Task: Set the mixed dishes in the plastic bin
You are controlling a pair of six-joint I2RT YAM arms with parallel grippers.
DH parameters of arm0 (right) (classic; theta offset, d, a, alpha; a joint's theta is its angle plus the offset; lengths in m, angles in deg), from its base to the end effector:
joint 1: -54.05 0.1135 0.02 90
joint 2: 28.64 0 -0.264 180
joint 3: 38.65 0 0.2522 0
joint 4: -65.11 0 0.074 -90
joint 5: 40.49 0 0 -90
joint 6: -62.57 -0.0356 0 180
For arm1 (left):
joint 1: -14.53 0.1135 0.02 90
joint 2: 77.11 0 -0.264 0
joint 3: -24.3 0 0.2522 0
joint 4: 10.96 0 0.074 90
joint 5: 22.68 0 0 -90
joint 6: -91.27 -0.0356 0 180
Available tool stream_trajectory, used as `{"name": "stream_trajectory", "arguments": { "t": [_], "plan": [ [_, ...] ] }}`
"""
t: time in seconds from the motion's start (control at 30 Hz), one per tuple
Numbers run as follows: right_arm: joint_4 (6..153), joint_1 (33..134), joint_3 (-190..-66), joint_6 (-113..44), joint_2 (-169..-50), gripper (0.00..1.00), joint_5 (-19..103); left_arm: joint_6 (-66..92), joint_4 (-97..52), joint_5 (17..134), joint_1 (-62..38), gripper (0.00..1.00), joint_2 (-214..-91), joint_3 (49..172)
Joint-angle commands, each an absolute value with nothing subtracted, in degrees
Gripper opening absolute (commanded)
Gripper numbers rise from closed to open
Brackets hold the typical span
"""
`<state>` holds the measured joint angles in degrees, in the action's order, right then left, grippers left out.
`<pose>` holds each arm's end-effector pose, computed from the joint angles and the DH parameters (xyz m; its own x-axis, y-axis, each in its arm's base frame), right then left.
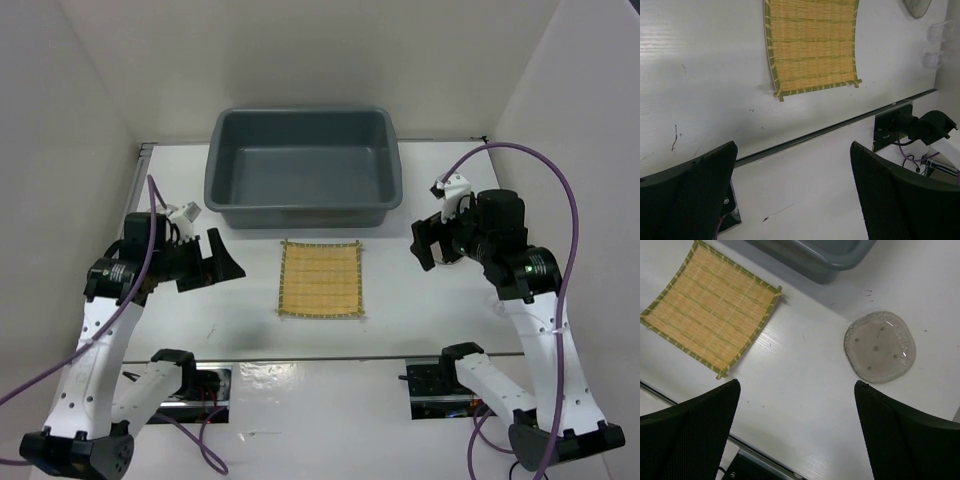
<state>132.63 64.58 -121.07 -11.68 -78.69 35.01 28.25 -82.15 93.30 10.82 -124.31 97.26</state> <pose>0.1480 0.0366 0.3885 -0.4421 -0.3495 -0.8261 -0.5176 0.8515 -0.0832 0.1408 -0.0248 0.3413 -0.7991 -0.3569 -0.4838 0.0027 0.8026 -0.5965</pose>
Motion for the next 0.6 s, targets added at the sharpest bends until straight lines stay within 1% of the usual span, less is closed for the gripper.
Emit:
{"name": "stream_trajectory", "arguments": {
  "t": [0.0, 0.13, 0.33, 0.43, 0.47, 0.53, 0.57],
  "plan": [
    [134.95, 65.13, -121.40, -10.64, -77.78, 0.99, 36.86, 26.32, -79.74, 91.41, 8.82, 1.00, -125.97, 99.94],
    [134.95, 65.65, -120.88, -9.50, -78.92, 0.99, 37.39, 26.84, -77.55, 95.09, 8.29, 1.00, -125.97, 98.54],
    [135.47, 72.06, -120.35, -5.72, -81.47, 0.99, 43.44, 30.52, -75.17, 96.94, 6.71, 1.00, -120.54, 92.12],
    [135.47, 72.60, -119.03, -2.57, -82.08, 0.99, 44.50, 32.37, -72.36, 100.80, 6.71, 1.00, -117.38, 89.31],
    [135.47, 72.60, -119.03, -1.68, -82.87, 0.99, 44.50, 32.38, -71.31, 104.64, 6.71, 1.00, -116.58, 88.52],
    [137.66, 73.12, -119.56, 2.51, -84.53, 0.99, 41.00, 33.17, -70.24, 105.29, 6.01, 1.00, -116.91, 85.81],
    [137.67, 73.13, -120.08, 3.76, -85.15, 0.99, 40.03, 31.78, -69.46, 109.82, 4.96, 1.00, -118.14, 85.18]
  ]
}}
